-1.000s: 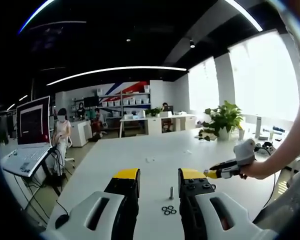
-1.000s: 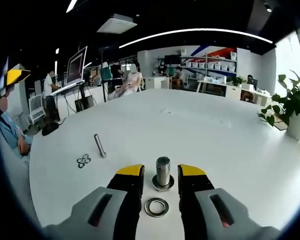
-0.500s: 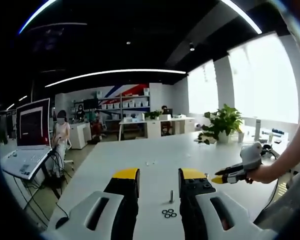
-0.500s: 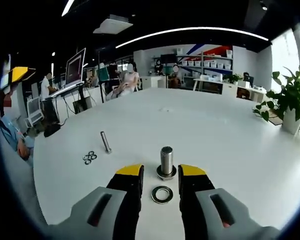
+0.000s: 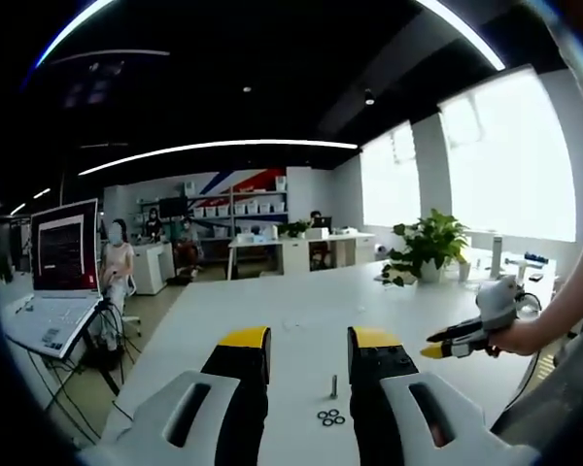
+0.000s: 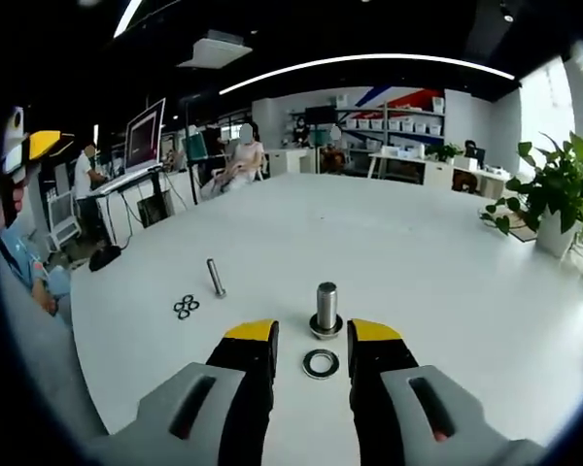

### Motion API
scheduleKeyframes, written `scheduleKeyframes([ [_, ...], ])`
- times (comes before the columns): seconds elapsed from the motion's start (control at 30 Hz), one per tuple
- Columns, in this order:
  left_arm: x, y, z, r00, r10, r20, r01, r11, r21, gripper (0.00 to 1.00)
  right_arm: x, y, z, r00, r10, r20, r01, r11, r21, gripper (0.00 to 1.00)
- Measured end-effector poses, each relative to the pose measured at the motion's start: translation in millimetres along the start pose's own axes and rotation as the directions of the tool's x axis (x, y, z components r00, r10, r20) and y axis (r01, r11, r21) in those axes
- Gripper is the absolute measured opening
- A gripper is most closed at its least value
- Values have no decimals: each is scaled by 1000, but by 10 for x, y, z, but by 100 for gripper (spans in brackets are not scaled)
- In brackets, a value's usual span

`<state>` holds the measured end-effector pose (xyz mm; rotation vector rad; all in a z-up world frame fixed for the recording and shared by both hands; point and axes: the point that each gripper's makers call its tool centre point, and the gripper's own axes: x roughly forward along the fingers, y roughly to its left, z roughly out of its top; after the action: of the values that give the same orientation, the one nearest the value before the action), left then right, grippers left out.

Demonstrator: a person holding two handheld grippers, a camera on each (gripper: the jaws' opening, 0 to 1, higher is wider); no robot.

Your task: Place the washer onto the threaded stud by aligning its center hole with the stud, sliding it down to the base, and recovering from edge contact or off-axis alignment until the washer reaches the visible bottom stop.

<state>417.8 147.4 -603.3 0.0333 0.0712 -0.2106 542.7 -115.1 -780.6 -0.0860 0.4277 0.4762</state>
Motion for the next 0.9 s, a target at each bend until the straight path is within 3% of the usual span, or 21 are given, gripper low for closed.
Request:
scheduleKeyframes([
  [0.9,-79,205,254,999,-7,47,7,1000,-7,30,-445,60,193,1000,-17,-19,17,1000,-5,31],
])
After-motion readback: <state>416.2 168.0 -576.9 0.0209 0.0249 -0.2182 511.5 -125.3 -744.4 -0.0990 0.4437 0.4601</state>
